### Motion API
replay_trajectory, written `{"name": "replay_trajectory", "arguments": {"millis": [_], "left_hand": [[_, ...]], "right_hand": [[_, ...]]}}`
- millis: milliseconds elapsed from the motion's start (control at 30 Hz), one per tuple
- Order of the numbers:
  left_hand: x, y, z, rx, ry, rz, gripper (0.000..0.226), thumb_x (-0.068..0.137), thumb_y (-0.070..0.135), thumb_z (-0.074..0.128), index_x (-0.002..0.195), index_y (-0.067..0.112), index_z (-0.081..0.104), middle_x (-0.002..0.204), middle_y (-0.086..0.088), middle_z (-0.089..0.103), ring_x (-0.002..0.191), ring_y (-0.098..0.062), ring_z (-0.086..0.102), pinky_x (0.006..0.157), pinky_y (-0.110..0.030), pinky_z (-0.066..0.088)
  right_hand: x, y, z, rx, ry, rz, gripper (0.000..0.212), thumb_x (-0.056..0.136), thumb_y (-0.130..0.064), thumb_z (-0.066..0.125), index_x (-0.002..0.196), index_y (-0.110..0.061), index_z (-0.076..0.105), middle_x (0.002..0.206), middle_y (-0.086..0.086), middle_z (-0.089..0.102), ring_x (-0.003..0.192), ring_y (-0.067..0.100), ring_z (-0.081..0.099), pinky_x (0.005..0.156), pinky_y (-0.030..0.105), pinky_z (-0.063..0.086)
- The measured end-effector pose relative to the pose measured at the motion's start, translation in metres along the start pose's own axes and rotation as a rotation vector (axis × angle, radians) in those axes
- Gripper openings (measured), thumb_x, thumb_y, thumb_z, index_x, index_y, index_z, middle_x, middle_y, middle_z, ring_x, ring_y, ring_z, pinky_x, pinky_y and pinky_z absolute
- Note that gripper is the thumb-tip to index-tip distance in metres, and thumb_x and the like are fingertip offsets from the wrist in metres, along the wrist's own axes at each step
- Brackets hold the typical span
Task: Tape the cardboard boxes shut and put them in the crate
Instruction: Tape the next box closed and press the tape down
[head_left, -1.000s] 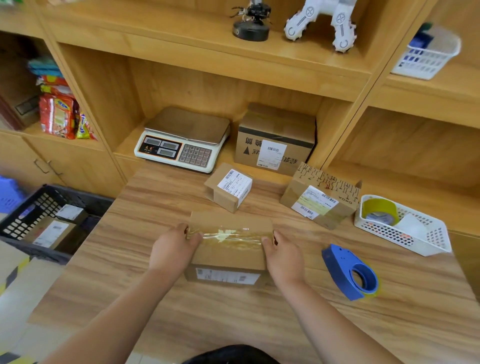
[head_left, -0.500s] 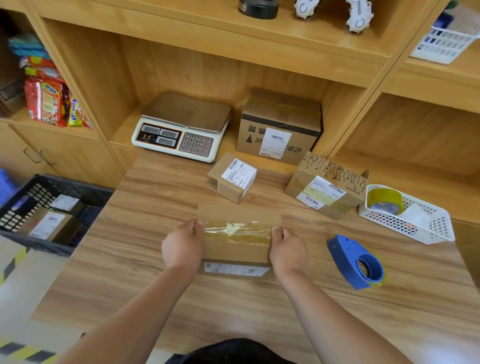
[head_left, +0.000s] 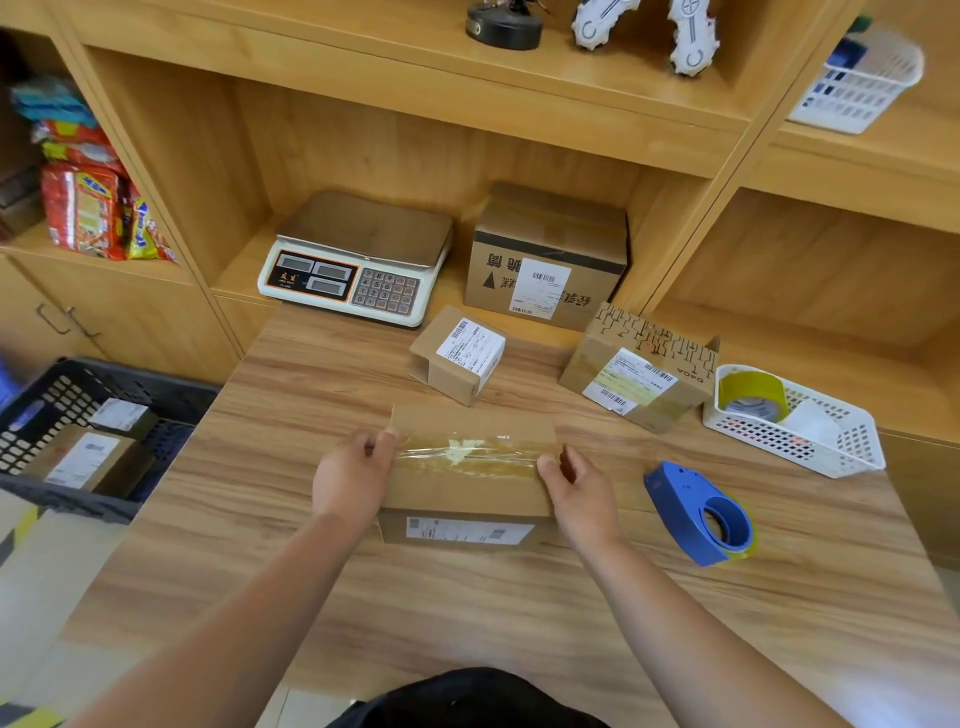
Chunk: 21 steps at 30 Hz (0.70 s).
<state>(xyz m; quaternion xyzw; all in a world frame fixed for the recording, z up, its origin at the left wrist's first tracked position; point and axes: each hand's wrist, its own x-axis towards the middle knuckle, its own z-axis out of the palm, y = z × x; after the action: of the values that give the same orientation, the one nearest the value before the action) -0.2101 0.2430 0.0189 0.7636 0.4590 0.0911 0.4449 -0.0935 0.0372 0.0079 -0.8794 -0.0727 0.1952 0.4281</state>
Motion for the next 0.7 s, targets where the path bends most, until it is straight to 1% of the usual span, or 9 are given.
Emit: {"name": "replay_trajectory", "arguments": {"millis": [33, 100, 200, 267, 367, 433, 500, 567, 700], "left_hand": [[-0.003, -0.006, 0.0, -0.088, -0.036, -0.001, 0.034, 0.092, 0.041, 0.054, 0.104, 0.01, 0.061, 0.088, 0.002, 0.063, 0.08, -0.015, 0.055, 0.068, -0.031, 0.041], [-0.014, -0.023, 0.001, -0.184, -0.141, 0.006, 0.054, 0.084, 0.038, 0.066, 0.128, 0.013, 0.049, 0.108, 0.007, 0.06, 0.098, -0.009, 0.057, 0.085, -0.027, 0.045], [-0.024, -0.044, 0.007, -0.083, -0.22, 0.015, 0.074, 0.068, 0.055, 0.072, 0.127, 0.017, 0.047, 0.112, 0.007, 0.061, 0.101, -0.01, 0.059, 0.086, -0.034, 0.052], [-0.029, -0.039, 0.009, -0.092, -0.213, 0.018, 0.05, 0.077, 0.046, 0.07, 0.114, 0.019, 0.052, 0.1, 0.011, 0.062, 0.091, -0.007, 0.059, 0.073, -0.028, 0.05], [-0.028, -0.03, 0.007, -0.057, -0.176, 0.086, 0.023, 0.087, 0.034, 0.064, 0.104, 0.026, 0.051, 0.085, 0.019, 0.058, 0.078, 0.001, 0.055, 0.058, -0.021, 0.041], [-0.025, -0.025, 0.003, -0.05, -0.17, 0.098, 0.024, 0.085, 0.037, 0.065, 0.104, 0.029, 0.054, 0.086, 0.017, 0.062, 0.08, -0.002, 0.058, 0.059, -0.023, 0.043], [-0.022, -0.021, -0.001, -0.065, -0.153, 0.088, 0.032, 0.081, 0.04, 0.068, 0.11, 0.029, 0.056, 0.092, 0.015, 0.066, 0.088, -0.007, 0.062, 0.065, -0.025, 0.046], [-0.018, -0.016, -0.005, -0.111, -0.126, 0.074, 0.036, 0.08, 0.036, 0.072, 0.112, 0.028, 0.058, 0.093, 0.016, 0.066, 0.091, -0.005, 0.062, 0.068, -0.022, 0.046], [-0.012, -0.011, -0.004, -0.112, -0.104, 0.052, 0.026, 0.083, 0.039, 0.068, 0.105, 0.026, 0.062, 0.089, 0.016, 0.068, 0.085, -0.004, 0.063, 0.066, -0.024, 0.046]], "right_hand": [[-0.006, 0.004, -0.003, 0.001, -0.023, -0.012, 0.063, 0.086, -0.055, 0.054, 0.133, -0.014, 0.05, 0.129, -0.007, 0.056, 0.121, 0.017, 0.053, 0.099, 0.033, 0.043], [-0.019, 0.012, -0.006, 0.035, -0.089, -0.044, 0.082, 0.084, -0.052, 0.062, 0.15, -0.021, 0.025, 0.137, -0.017, 0.037, 0.129, 0.004, 0.038, 0.106, 0.025, 0.032], [-0.032, 0.016, -0.005, -0.031, -0.139, -0.137, 0.081, 0.08, -0.048, 0.067, 0.145, -0.036, 0.019, 0.131, -0.026, 0.041, 0.104, 0.001, 0.052, 0.099, 0.019, 0.041], [-0.033, 0.013, -0.002, -0.028, -0.126, -0.141, 0.064, 0.084, -0.04, 0.067, 0.131, -0.046, 0.025, 0.112, -0.035, 0.052, 0.08, -0.01, 0.057, 0.08, 0.006, 0.044], [-0.031, 0.008, -0.003, 0.003, -0.104, -0.171, 0.042, 0.088, -0.035, 0.064, 0.124, -0.039, 0.043, 0.101, -0.037, 0.055, 0.089, -0.025, 0.052, 0.072, 0.0, 0.039], [-0.027, 0.006, -0.005, 0.007, -0.062, -0.195, 0.038, 0.087, -0.041, 0.062, 0.123, -0.031, 0.055, 0.101, -0.03, 0.063, 0.096, -0.014, 0.057, 0.075, 0.007, 0.043], [-0.024, 0.001, -0.006, -0.001, 0.004, -0.17, 0.037, 0.084, -0.05, 0.059, 0.114, -0.028, 0.061, 0.094, -0.022, 0.067, 0.091, -0.002, 0.062, 0.076, 0.024, 0.049], [-0.02, -0.004, -0.008, -0.062, 0.071, -0.131, 0.05, 0.079, -0.065, 0.052, 0.105, -0.024, 0.063, 0.081, -0.01, 0.068, 0.082, 0.01, 0.064, 0.074, 0.035, 0.051], [-0.016, -0.011, -0.011, -0.3, 0.111, -0.068, 0.061, 0.084, -0.071, 0.039, 0.092, -0.016, 0.061, 0.075, -0.002, 0.063, 0.078, 0.019, 0.06, 0.063, 0.033, 0.046]]}}
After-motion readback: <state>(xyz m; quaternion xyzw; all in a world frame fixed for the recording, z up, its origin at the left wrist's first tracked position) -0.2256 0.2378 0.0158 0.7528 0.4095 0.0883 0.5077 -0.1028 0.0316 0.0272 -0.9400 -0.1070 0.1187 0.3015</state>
